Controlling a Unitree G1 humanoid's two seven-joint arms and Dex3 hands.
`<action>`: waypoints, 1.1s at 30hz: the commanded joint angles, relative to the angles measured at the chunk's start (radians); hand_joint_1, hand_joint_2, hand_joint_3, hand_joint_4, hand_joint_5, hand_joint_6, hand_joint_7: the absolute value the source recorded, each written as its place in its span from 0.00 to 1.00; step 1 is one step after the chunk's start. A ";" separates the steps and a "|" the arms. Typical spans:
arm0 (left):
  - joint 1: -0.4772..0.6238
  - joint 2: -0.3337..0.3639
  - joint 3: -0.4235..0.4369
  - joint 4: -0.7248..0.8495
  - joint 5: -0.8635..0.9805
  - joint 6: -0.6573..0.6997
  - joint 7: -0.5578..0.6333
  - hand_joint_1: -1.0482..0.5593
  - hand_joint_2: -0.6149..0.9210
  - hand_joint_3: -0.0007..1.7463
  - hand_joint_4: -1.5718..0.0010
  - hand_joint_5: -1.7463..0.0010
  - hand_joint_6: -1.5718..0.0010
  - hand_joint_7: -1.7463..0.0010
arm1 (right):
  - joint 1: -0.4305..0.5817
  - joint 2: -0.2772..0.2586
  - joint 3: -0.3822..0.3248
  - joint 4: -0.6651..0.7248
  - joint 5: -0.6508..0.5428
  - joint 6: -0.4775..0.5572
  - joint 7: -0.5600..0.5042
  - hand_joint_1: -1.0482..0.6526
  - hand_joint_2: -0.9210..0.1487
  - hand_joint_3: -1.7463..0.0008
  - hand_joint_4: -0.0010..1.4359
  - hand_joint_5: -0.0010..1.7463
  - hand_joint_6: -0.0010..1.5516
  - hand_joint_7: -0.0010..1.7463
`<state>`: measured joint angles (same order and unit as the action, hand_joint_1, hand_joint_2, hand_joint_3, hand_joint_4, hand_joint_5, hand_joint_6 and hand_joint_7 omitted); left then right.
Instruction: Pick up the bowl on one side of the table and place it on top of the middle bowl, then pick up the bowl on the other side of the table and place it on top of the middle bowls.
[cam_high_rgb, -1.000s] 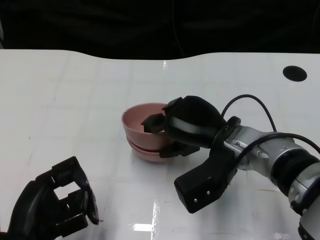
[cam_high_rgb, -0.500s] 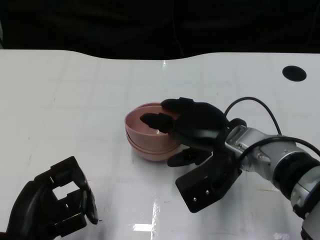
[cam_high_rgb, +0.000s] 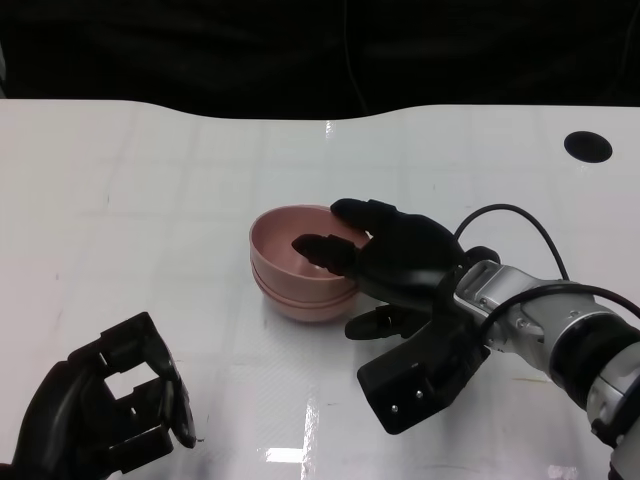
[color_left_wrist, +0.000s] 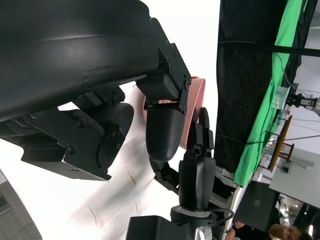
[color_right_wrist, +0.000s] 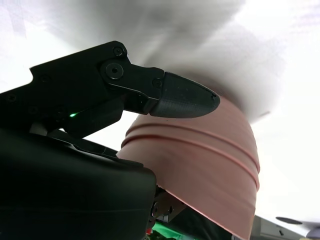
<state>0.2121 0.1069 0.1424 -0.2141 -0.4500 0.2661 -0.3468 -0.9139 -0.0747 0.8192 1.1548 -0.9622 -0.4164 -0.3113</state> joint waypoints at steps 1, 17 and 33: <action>-0.003 0.014 0.007 0.005 0.003 -0.011 -0.008 0.82 0.92 0.77 0.41 0.00 0.54 0.00 | 0.009 -0.035 -0.004 -0.032 0.004 -0.011 -0.013 0.00 0.00 0.52 0.00 0.00 0.00 0.00; 0.003 0.009 0.005 -0.010 0.006 -0.005 0.002 0.82 0.92 0.77 0.42 0.00 0.53 0.00 | 0.184 -0.246 -0.235 -0.345 0.188 -0.207 -0.140 0.19 0.00 0.76 0.07 0.02 0.13 0.03; 0.002 0.015 0.014 -0.020 0.000 0.011 0.007 0.82 0.91 0.77 0.41 0.00 0.53 0.00 | 0.483 -0.291 -0.493 -0.469 0.434 -0.332 -0.111 0.28 0.00 0.87 0.27 0.07 0.28 0.04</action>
<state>0.2132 0.1069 0.1500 -0.2195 -0.4450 0.2694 -0.3463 -0.4786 -0.3498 0.3556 0.6913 -0.5571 -0.7422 -0.4194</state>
